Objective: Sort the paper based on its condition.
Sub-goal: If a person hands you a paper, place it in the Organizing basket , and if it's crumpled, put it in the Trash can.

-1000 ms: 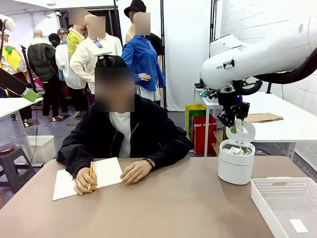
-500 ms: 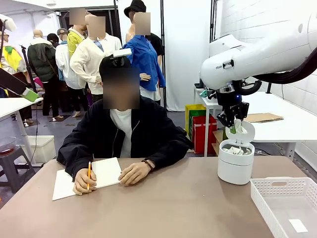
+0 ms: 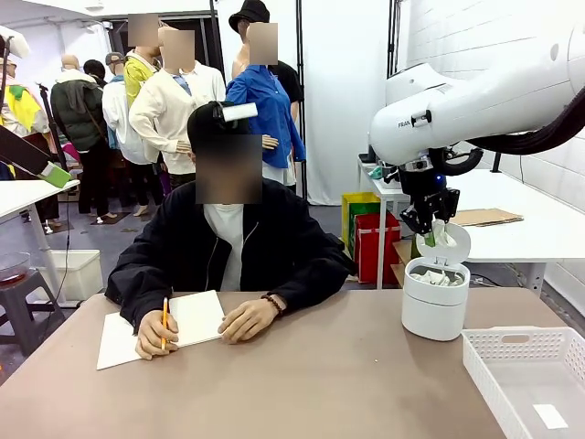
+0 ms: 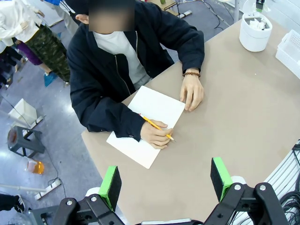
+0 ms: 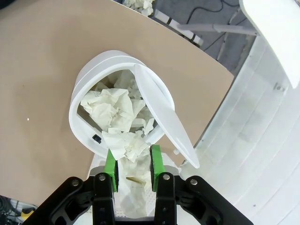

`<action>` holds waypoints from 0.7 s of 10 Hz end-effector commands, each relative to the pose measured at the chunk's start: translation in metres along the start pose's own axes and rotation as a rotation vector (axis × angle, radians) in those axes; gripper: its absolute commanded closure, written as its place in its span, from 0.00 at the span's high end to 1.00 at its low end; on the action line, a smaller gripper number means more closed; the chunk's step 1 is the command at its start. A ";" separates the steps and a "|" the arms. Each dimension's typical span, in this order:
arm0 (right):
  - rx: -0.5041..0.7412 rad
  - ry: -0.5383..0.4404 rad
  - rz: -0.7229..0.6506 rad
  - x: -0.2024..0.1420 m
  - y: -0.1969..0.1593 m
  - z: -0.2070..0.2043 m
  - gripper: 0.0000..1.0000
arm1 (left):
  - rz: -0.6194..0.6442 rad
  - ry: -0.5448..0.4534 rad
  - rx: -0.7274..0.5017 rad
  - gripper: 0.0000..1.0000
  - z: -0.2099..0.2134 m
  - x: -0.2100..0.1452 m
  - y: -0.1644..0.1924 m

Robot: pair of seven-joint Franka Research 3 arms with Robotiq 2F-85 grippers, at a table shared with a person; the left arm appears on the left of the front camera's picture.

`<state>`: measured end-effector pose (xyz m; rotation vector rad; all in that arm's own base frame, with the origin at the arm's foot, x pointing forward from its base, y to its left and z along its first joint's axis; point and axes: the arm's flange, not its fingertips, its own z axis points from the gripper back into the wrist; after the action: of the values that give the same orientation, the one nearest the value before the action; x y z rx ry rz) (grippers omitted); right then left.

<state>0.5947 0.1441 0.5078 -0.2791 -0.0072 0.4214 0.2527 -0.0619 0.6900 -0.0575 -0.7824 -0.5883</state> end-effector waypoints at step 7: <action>0.029 0.007 0.008 0.001 0.001 -0.001 1.00 | 0.002 0.000 0.000 1.00 0.000 0.000 0.000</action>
<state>0.5953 0.1444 0.5054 -0.2770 -0.0031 0.4218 0.2527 -0.0619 0.6900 -0.0575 -0.7824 -0.5883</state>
